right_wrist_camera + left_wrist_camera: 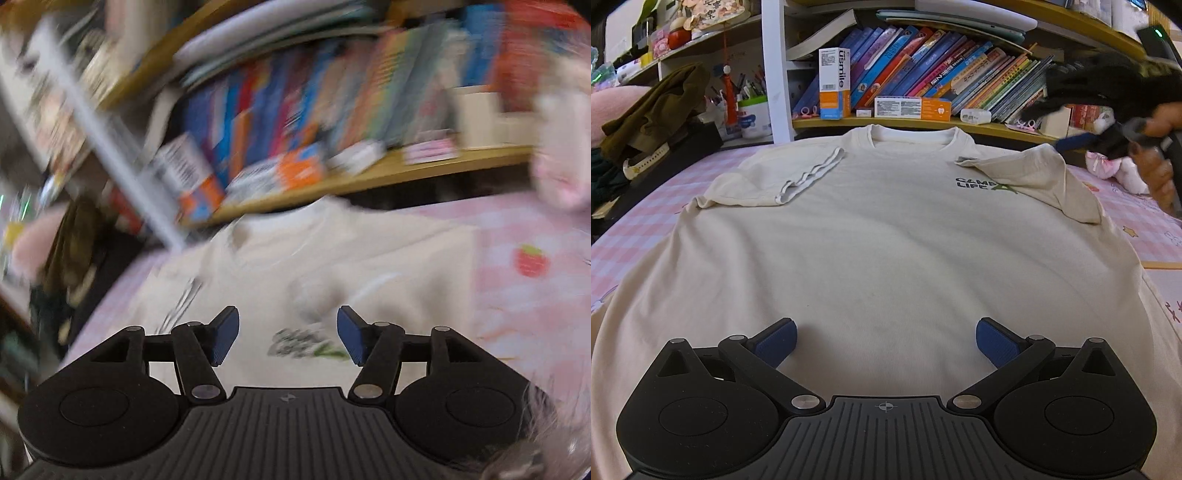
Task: Fold clothes
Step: 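Fold the held sleeve over onto the shirt body with the right gripper, then open the right gripper to release the folded sleeve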
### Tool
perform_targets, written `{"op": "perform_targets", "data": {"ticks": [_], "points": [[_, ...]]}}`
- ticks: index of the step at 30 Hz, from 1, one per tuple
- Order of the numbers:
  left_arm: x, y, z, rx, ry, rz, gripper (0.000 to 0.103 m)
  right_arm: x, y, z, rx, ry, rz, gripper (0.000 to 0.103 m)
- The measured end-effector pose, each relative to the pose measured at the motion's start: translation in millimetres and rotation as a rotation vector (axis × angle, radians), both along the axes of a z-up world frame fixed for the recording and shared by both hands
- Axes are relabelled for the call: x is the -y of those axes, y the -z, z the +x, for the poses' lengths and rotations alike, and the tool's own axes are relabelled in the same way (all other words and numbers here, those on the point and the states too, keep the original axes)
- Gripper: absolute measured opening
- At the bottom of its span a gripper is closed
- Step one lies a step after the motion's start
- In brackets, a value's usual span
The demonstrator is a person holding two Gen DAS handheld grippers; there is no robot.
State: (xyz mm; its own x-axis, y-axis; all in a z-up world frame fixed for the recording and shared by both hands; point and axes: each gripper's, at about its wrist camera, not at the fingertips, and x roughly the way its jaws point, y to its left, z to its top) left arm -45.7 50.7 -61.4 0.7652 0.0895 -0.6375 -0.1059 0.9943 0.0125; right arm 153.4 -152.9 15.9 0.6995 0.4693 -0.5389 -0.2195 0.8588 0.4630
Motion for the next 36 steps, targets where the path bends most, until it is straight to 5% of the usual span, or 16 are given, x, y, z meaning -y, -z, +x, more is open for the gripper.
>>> {"op": "perform_targets", "data": {"ticks": [5, 8, 12, 14, 16, 19, 22, 25, 27, 29, 31, 36], "points": [[0.0, 0.0, 0.4, -0.001, 0.001, 0.001, 0.103, 33.5, 14.8, 17.5, -0.059, 0.091, 0.048, 0.056], [-0.2, -0.4, 0.7, -0.001, 0.001, 0.001, 0.103, 48.8, 7.7, 12.8, 0.011, 0.149, 0.153, 0.059], [-0.2, -0.3, 0.7, -0.001, 0.0, 0.002, 0.103, 56.2, 12.8, 21.6, -0.038, 0.185, 0.108, 0.069], [-0.3, -0.2, 0.7, -0.001, 0.0, 0.002, 0.103, 56.6, 28.4, 29.8, -0.117, 0.115, 0.179, 0.069], [-0.5, -0.3, 1.1, -0.001, 0.0, 0.002, 0.103, 44.8, 38.3, 34.1, -0.216, -0.076, 0.259, 0.067], [0.0, -0.3, 0.8, -0.001, -0.002, 0.002, 0.103, 14.0, 30.3, 15.0, -0.215, -0.382, 0.189, 0.07], [0.8, -0.5, 0.7, -0.001, -0.002, 0.003, 0.103, 6.8, 32.5, 4.6, -0.225, -0.427, 0.169, 0.07], [1.0, -0.6, 0.3, 0.0, -0.003, 0.002, 0.103, 13.7, 31.6, 8.3, -0.188, -0.307, 0.125, 0.07], [1.0, -0.5, 0.1, 0.0, -0.003, 0.003, 0.103, 13.7, 32.3, 8.0, -0.146, -0.235, 0.054, 0.064], [0.8, -0.2, -0.3, 0.0, -0.002, 0.003, 0.103, 8.0, 40.6, 7.9, -0.162, -0.237, 0.009, 0.033], [0.7, -0.3, -0.3, 0.0, -0.002, 0.003, 0.103, -4.5, 52.7, 10.3, -0.199, -0.277, -0.018, 0.022], [0.2, -0.5, -0.2, 0.0, -0.002, 0.002, 0.103, -20.0, 60.0, -5.1, -0.153, -0.305, -0.124, 0.02]]}}
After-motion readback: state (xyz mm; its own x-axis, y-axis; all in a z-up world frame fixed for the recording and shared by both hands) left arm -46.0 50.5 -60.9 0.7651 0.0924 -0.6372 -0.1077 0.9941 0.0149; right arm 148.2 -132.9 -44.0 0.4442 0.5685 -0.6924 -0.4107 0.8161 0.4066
